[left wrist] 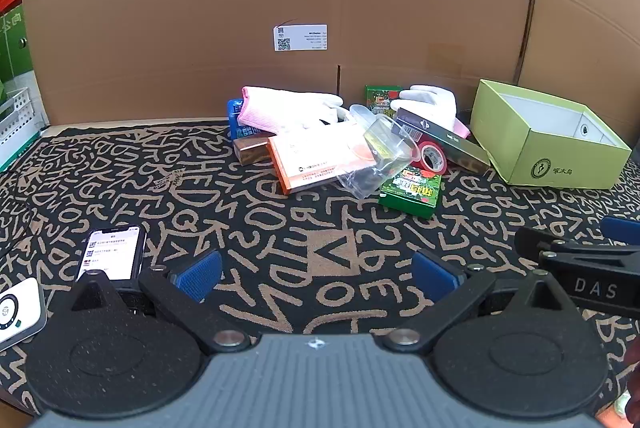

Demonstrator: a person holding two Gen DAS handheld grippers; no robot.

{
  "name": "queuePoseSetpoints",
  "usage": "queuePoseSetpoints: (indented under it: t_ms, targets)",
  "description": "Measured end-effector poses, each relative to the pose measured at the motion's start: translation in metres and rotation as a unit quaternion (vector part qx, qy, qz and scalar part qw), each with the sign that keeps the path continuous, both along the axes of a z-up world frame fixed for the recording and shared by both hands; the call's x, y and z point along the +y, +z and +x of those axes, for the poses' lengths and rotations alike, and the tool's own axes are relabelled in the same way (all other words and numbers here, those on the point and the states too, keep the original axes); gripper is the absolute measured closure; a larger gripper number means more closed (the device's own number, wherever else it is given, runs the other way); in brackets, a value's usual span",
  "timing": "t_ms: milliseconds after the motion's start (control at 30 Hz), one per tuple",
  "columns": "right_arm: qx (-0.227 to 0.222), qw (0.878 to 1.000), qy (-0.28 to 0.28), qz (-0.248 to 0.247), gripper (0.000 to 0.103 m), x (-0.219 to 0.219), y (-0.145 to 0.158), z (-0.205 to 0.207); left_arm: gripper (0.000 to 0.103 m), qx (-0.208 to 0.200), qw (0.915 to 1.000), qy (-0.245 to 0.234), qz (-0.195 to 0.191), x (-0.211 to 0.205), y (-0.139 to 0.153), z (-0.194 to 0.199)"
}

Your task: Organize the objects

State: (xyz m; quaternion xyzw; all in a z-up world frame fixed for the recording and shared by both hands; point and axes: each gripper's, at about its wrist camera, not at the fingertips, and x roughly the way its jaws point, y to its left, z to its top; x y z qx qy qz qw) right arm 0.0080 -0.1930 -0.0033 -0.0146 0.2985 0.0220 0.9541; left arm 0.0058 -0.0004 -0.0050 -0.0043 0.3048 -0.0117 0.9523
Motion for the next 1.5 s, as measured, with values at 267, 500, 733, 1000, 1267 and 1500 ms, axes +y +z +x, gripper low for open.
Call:
queuePoseSetpoints:
  t_ms: [267, 500, 733, 1000, 1267, 1500]
  targets:
    - [0.001, 1.000, 0.000, 0.001, 0.000, 0.001, -0.001, 0.002, 0.000, 0.002, 1.0000, 0.000, -0.001, -0.001, -0.001, 0.000]
    - [0.001, 1.000, 0.000, 0.002, 0.000, 0.002, -0.001, 0.004, 0.000, 0.010, 0.9999, -0.004, 0.002, -0.004, -0.003, 0.007]
    - [0.002, 1.000, 0.000, 0.003, 0.000, 0.004, -0.003, 0.003, 0.000, 0.014, 0.9999, -0.002, 0.006, -0.005, -0.004, 0.010]
    - [0.013, 1.000, 0.001, 0.009, 0.000, 0.005, -0.010, 0.017, 0.000, 0.021, 0.9997, -0.001, 0.011, -0.007, -0.006, 0.024]
    - [0.029, 0.999, 0.000, 0.012, 0.000, 0.006, -0.017, 0.034, 0.000, 0.035, 0.9993, -0.003, 0.011, -0.006, -0.010, 0.042]
    - [0.047, 0.999, 0.009, 0.013, 0.000, 0.010, -0.028, 0.053, 0.000, 0.046, 0.9989, -0.004, 0.008, -0.002, -0.017, 0.060]
